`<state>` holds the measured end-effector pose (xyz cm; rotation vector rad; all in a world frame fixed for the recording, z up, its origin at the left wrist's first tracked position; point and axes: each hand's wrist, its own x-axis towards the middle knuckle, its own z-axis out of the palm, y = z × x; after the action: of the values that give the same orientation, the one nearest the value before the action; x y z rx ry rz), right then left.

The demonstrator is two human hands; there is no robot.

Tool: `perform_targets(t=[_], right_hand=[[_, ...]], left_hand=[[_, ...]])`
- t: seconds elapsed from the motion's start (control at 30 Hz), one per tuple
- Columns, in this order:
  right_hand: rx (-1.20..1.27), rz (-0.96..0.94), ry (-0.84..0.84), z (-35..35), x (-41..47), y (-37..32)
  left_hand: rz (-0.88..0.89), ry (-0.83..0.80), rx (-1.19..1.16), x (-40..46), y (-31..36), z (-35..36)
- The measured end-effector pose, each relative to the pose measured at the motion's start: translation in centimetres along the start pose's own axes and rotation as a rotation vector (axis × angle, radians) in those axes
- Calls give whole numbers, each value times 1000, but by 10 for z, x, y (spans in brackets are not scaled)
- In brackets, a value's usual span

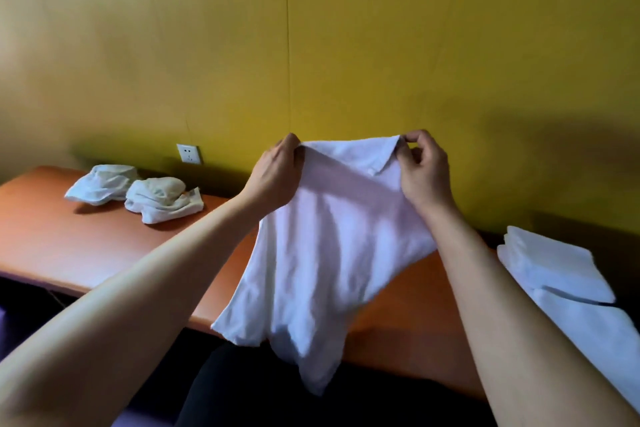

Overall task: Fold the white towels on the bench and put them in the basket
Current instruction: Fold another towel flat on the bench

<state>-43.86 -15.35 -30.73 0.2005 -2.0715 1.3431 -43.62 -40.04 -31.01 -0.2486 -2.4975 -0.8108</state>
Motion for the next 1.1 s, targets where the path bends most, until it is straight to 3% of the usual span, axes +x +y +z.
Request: perform_targets(t=[0.07, 0.13, 0.2, 0.37, 0.5, 0.67, 0.77, 0.97, 1.1], right_hand=[[12, 1, -36, 1, 7, -6], [45, -3, -87, 5, 9, -15], [49, -35, -145, 10, 7, -20], [77, 12, -384, -14, 6, -18], [-438, 140, -786, -35, 2, 9], [-803, 349, -964, -64, -10, 62], [-1032, 426, -844, -93, -20, 97], [-1026, 703, -445, -135, 8, 135], [-493, 823, 104, -163, 45, 123]], left_hand=[[77, -27, -54, -2, 4, -2], [266, -191, -111, -11, 22, 5], [297, -279, -150, -21, 43, 17], [145, -62, -265, -10, 48, 16], [157, -64, -171, -3, 51, 14], [70, 67, -137, 4, 39, 5], [12, 101, -120, 9, 27, -5], [3, -29, -181, -14, 24, 4], [-108, -181, -530, -49, 44, 23]])
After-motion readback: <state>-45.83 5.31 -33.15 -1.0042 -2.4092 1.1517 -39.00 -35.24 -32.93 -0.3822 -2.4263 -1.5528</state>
